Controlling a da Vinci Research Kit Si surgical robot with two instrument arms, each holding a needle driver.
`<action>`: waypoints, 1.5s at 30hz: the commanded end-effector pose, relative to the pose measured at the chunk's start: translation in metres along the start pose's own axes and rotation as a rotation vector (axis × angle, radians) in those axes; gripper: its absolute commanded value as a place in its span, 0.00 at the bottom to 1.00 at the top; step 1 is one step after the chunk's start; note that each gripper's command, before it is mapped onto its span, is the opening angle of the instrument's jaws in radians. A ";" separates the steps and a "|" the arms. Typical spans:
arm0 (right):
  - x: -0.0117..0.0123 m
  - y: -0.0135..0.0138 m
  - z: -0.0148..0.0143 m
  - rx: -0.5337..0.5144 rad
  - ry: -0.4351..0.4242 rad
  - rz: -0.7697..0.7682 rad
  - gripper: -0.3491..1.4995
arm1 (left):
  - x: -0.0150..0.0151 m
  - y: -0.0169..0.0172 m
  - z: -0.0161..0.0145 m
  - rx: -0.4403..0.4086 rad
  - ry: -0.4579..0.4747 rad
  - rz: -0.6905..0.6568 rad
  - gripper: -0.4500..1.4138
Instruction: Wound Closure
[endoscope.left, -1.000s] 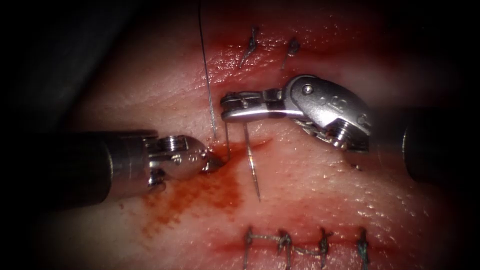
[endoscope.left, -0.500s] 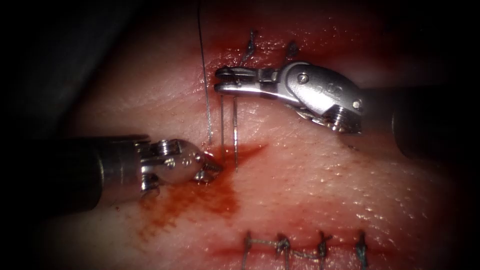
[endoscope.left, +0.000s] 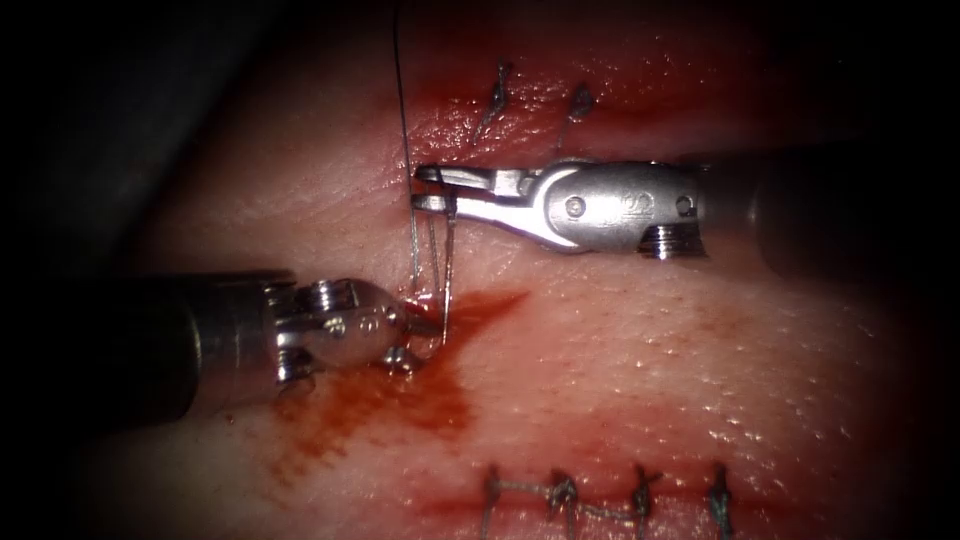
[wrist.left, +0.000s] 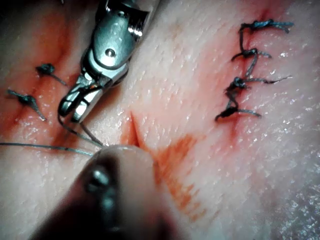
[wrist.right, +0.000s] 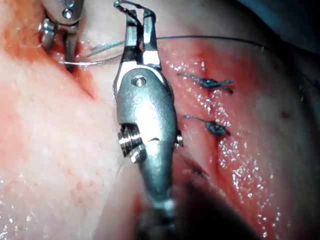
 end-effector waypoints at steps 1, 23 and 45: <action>-0.0003 -0.0006 0.0007 0.002 -0.005 -0.016 0.00 | 0.0003 -0.0002 0.0007 -0.002 0.001 -0.004 0.63; -0.0018 -0.0040 -0.0005 0.069 -0.059 -0.114 0.00 | 0.0000 -0.0003 -0.0004 -0.014 0.008 -0.010 0.61; -0.0018 -0.0024 -0.0004 0.166 -0.117 -0.106 0.00 | 0.0046 0.0066 -0.0069 0.257 0.210 -0.024 0.48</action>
